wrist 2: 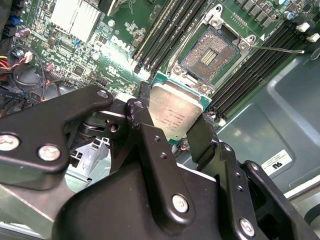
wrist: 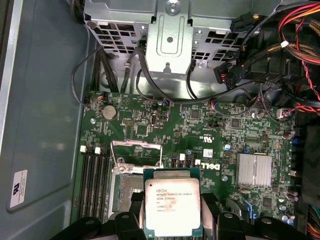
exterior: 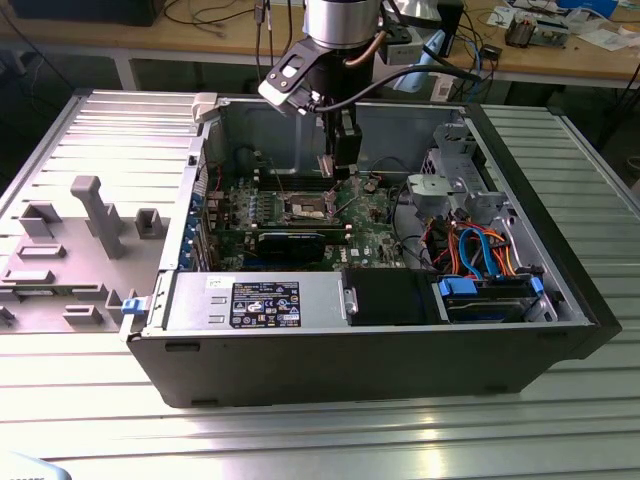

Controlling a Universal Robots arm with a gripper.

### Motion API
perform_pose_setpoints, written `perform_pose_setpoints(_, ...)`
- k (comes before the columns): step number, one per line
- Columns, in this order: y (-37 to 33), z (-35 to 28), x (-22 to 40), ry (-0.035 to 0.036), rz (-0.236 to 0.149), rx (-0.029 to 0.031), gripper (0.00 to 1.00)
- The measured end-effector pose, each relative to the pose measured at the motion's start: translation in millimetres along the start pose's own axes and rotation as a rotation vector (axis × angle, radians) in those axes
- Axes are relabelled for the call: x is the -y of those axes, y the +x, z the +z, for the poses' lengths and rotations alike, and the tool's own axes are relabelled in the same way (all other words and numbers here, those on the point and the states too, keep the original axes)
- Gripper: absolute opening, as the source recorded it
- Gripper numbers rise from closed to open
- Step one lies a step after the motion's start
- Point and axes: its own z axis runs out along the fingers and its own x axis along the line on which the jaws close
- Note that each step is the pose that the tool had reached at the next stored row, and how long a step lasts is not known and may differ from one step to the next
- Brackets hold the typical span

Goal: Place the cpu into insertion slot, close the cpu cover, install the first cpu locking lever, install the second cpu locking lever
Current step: 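Place the cpu into insertion slot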

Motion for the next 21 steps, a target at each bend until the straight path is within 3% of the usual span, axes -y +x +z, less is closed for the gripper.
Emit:
perform_pose_setpoints(3,0.0,0.1,0.0,0.0009,0.002,0.0001,0.54)
perform_pose_setpoints(4,0.1,0.3,0.0,0.0047,0.002,-0.0005,0.54)
perform_pose_setpoints(6,0.0,0.4,0.0,0.0192,0.004,-0.0012,0.54)
perform_pose_setpoints(10,0.1,1.1,0.1,0.0317,0.011,0.0004,0.54)
perform_pose_setpoints(21,0.1,1.6,0.1,0.033,0.015,0.0005,0.54)
